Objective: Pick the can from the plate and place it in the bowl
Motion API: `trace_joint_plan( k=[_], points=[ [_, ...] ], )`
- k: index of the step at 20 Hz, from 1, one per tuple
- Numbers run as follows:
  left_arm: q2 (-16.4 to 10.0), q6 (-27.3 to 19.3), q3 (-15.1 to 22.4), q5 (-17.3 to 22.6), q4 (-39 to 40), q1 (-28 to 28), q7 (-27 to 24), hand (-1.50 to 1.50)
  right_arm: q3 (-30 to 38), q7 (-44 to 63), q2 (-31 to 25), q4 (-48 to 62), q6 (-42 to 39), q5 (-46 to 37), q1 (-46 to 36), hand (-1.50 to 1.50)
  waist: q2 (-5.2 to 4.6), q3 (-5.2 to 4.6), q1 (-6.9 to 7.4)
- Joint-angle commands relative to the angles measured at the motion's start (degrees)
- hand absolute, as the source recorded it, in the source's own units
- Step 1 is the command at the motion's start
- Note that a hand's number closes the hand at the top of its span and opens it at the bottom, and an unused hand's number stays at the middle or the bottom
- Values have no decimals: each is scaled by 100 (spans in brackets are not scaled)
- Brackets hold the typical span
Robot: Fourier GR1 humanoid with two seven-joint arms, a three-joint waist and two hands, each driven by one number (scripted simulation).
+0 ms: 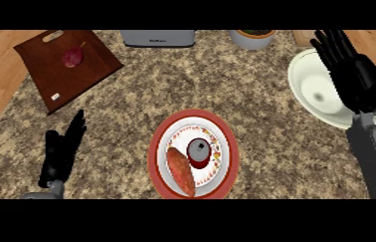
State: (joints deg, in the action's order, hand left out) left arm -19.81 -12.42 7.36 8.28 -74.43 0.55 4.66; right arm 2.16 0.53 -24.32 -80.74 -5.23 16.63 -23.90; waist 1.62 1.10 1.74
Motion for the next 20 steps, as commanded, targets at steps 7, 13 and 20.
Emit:
trace_joint_plan(
  k=[7, 13, 20],
  points=[
    [340, 225, 274, 53, -673, 777, -317, 0, -2553, -76, -423, -1025, -915, -2438, -640, 150, 241, -255, -52],
    [579, 41, 376, 36, -1258, 772, -243, 0, -3385, -1870, 1997, -1067, 1139, -2234, 2221, -150, -124, -95, -251],
    [746, 118, 320, -129, -1331, 667, -334, 0, -3727, -1412, 1861, -2321, 1756, -3327, 2494, -150, -147, -112, -192]
  ],
)
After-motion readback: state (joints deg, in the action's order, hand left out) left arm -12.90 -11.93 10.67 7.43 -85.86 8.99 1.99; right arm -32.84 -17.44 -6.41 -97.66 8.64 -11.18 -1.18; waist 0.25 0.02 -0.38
